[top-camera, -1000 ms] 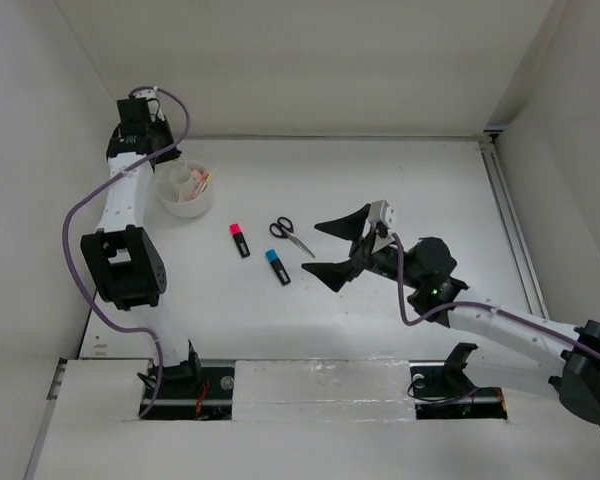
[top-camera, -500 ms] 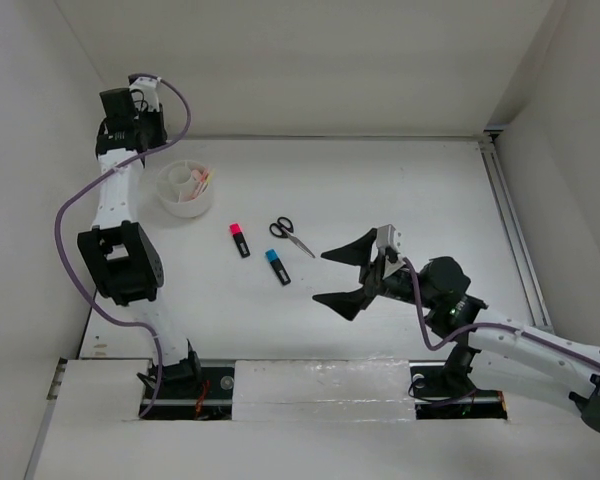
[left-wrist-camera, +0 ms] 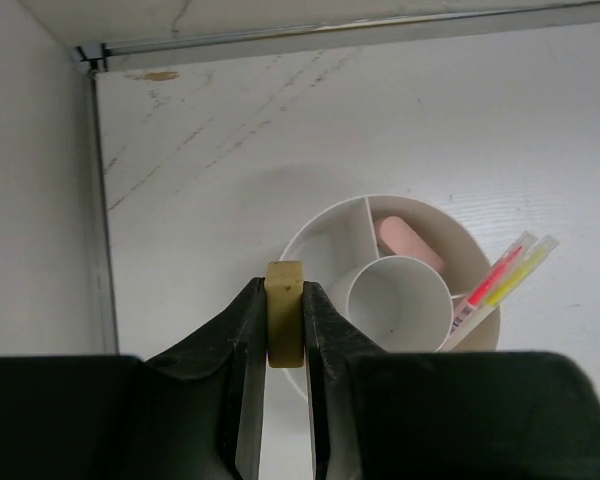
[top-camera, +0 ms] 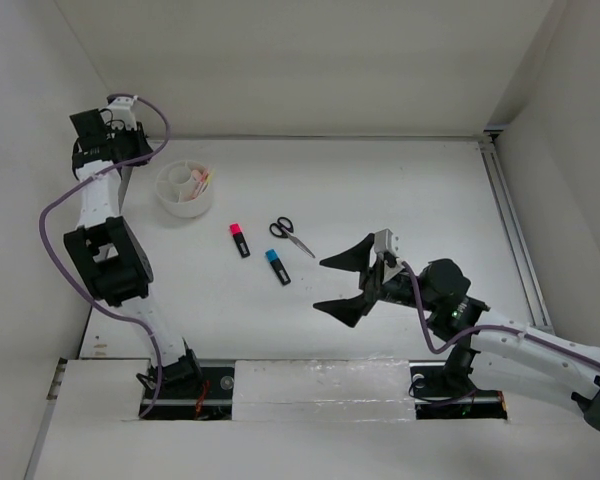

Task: Sort the stationery into containers
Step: Place the stationery in the storage box.

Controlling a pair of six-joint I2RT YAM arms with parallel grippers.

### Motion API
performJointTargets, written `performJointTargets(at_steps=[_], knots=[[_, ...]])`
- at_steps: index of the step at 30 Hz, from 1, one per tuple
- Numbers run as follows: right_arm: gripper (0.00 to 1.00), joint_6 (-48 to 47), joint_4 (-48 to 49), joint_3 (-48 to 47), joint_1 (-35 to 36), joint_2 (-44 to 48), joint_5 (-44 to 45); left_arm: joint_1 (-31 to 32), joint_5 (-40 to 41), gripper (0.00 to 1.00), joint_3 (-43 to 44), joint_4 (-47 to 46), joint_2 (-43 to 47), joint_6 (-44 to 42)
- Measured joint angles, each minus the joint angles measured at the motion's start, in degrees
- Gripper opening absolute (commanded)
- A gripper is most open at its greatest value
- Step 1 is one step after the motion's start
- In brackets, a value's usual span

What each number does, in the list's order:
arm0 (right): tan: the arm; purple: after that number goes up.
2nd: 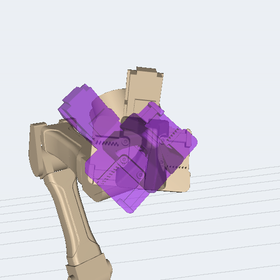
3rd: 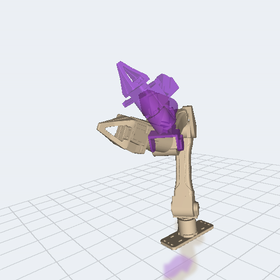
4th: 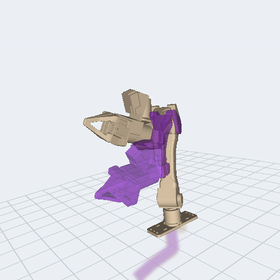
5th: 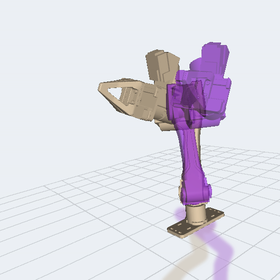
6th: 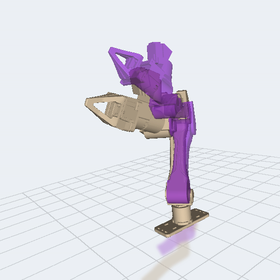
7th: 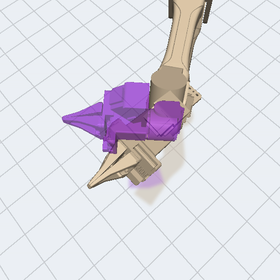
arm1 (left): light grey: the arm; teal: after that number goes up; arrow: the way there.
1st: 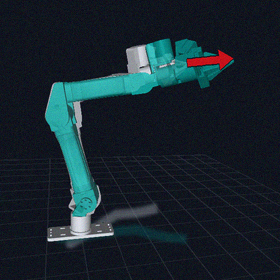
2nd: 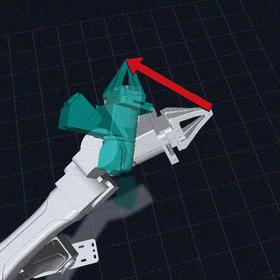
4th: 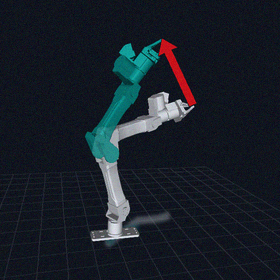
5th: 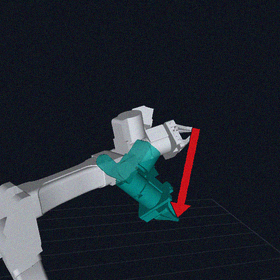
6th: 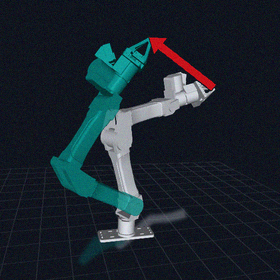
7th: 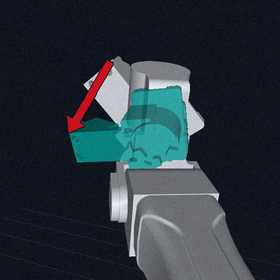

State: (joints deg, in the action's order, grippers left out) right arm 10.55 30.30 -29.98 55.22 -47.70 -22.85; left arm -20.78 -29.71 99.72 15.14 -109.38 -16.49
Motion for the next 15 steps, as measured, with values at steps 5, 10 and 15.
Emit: performJointTargets(at_steps=[5,10,15], knots=[[1.00,0.00,-1.03,-0.02,0.00,0.11,0.37,0.83,-3.43,0.00,0.37,-0.42,-3.54,-0.42],[1.00,-0.04,-1.99,-0.02,0.00,0.52,1.14,1.03,-4.61,0.00,0.37,-0.28,-5.62,-0.37],[1.00,-0.04,-2.54,-0.02,0.00,0.52,1.51,1.03,-5.60,0.00,0.39,-0.61,-5.62,-0.37]])
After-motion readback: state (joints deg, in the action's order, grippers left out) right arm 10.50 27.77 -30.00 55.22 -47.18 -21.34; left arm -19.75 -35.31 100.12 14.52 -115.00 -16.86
